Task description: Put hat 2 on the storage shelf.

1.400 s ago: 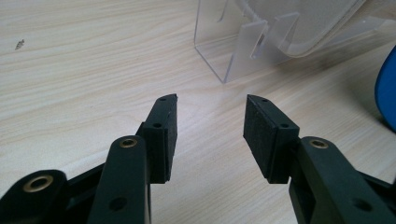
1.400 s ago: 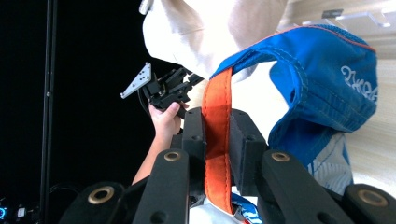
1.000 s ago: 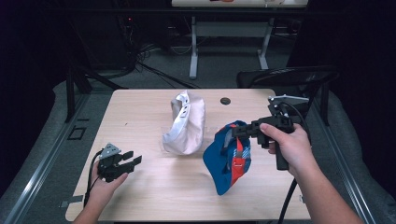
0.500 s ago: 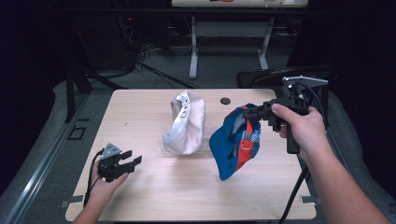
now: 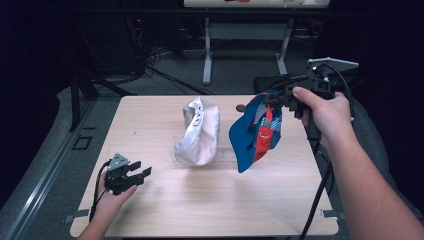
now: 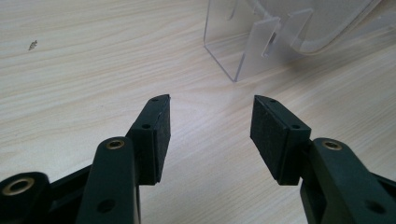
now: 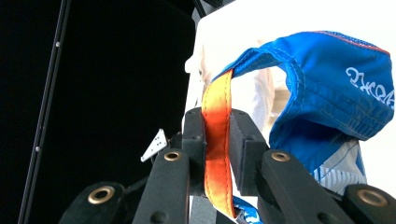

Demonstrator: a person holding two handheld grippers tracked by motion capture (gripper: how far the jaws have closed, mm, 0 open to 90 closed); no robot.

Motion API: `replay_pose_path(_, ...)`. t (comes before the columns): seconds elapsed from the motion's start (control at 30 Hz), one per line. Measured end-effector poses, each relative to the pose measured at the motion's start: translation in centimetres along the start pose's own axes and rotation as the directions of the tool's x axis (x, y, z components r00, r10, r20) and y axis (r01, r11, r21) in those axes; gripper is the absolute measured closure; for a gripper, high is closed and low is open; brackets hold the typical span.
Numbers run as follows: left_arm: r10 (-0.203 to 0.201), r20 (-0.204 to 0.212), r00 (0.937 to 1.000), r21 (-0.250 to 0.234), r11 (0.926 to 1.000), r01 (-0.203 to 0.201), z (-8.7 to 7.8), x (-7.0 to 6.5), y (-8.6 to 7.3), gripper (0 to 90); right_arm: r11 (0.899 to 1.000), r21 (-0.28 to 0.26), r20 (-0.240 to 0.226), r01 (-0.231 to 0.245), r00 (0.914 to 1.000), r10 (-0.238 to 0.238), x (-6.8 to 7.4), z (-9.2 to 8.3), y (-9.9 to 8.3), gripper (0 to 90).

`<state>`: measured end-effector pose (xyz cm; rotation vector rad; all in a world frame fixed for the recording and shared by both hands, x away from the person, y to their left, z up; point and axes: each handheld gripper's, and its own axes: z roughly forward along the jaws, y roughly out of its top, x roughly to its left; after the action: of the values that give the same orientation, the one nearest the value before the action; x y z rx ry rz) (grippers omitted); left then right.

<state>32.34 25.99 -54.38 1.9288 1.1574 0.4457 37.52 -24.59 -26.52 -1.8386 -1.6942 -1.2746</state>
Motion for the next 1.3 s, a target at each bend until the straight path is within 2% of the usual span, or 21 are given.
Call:
replay_pose_path(0.1, 0.005, 0.003, 1.0000, 0.007, 1.0000, -0.005, -0.1, 0.0, 0.0, 48.2, 1.000, -0.020, -0.010, -0.002, 0.9999, 0.002, 0.5, -0.2, 0.6, 78.2)
replay_pose_path(0.4, 0.001, 0.001, 1.0000, -0.002, 1.0000, -0.001, -0.2, 0.0, -0.1, 48.2, 0.998, -0.061, 0.016, -0.020, 0.9996, 0.021, 1.0, -0.2, 2.0, 78.2)
replay_pose_path(0.57, 0.002, 0.002, 1.0000, -0.003, 1.0000, -0.002, -0.2, 0.0, -0.1, 48.2, 0.997, -0.067, 0.039, -0.026, 0.9988, 0.029, 0.5, -0.1, 2.8, 78.2)
replay_pose_path(0.7, -0.001, 0.001, 1.0000, 0.001, 1.0000, 0.001, -0.2, 0.1, -0.1, 48.2, 0.995, -0.087, 0.037, -0.045, 0.9981, 0.048, 0.0, 0.0, 3.5, 78.2)
replay_pose_path(0.77, 0.001, 0.002, 1.0000, 0.014, 0.9999, -0.001, -0.2, 0.2, -0.1, 48.2, 0.995, -0.087, 0.055, -0.044, 0.9973, 0.049, -0.3, 0.3, 3.9, 78.2)
replay_pose_path(0.83, -0.008, 0.003, 1.0000, 0.003, 1.0000, 0.008, 0.0, 0.2, -0.2, 48.3, 0.994, -0.093, 0.068, -0.050, 0.9961, 0.056, -0.6, 0.5, 4.2, 78.2)
replay_pose_path(0.97, -0.004, 0.008, 1.0000, 0.014, 0.9999, 0.004, 0.1, 0.3, -0.1, 48.3, 0.992, -0.098, 0.061, -0.074, 0.9949, 0.080, -1.3, 1.2, 4.9, 78.2)
replay_pose_path(1.0, -0.008, 0.006, 1.0000, 0.010, 0.9999, 0.008, 0.2, 0.3, -0.2, 48.3, 0.994, -0.084, 0.063, -0.068, 0.9953, 0.074, -1.5, 1.3, 5.0, 78.2)
replay_pose_path(1.17, -0.011, 0.004, 0.9999, 0.023, 0.9997, 0.010, 0.2, 0.6, -0.2, 48.4, 0.994, -0.081, 0.060, -0.072, 0.9952, 0.077, -1.7, 1.8, 5.2, 78.2)
replay_pose_path(1.3, -0.016, 0.000, 0.9999, 0.007, 0.9998, 0.016, 0.1, 0.6, -0.3, 48.4, 0.994, -0.077, 0.062, -0.075, 0.9949, 0.080, -1.7, 2.1, 5.2, 78.2)
